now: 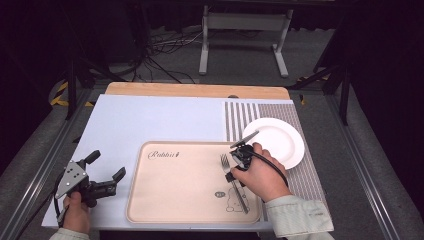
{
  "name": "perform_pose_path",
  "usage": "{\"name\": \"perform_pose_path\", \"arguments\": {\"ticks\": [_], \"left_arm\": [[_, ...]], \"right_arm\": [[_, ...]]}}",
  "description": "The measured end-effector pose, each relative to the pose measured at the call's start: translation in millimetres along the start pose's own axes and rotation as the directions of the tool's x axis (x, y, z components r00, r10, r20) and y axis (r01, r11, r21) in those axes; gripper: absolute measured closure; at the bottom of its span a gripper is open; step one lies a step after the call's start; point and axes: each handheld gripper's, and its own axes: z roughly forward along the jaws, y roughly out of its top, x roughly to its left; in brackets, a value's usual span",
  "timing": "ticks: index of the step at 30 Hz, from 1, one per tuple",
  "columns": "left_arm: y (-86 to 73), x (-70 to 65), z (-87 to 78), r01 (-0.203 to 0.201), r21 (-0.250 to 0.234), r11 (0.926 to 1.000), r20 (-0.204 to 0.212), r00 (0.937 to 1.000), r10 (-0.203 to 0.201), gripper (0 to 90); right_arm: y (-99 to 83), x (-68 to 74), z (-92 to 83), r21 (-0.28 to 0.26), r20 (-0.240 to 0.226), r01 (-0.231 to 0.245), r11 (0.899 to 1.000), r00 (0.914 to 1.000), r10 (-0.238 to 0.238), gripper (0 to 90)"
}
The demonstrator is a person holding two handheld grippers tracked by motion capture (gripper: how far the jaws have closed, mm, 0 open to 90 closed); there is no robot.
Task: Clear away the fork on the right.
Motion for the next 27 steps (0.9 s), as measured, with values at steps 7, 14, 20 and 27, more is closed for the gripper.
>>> {"name": "perform_pose_path", "arguments": {"ticks": [7,14,20,27], "left_arm": [[-0.3,-0.2,0.3,0.0,0.001,1.0,0.001,1.0,0.0,0.3],[-0.2,-0.2,0.3,0.0,0.001,1.0,0.001,1.0,0.0,0.3],[-0.3,0.1,0.4,0.0,0.0,1.0,-0.001,1.0,0.0,0.3],[-0.2,0.1,0.3,-0.001,0.0,1.0,0.0,1.0,0.001,0.3]], "right_arm": [[0.6,-2.1,-6.2,-0.184,0.111,0.295,0.937,0.9539,-0.279,25.2],[-0.4,-9.0,-7.3,-0.335,0.092,0.398,0.854,0.9158,-0.391,44.1],[-2.9,-15.2,-2.5,-0.356,0.061,0.44,0.824,0.8912,-0.449,86.4],[-1.2,-14.2,15.2,-0.303,0.016,0.466,0.831,0.8748,-0.484,90.0]]}}
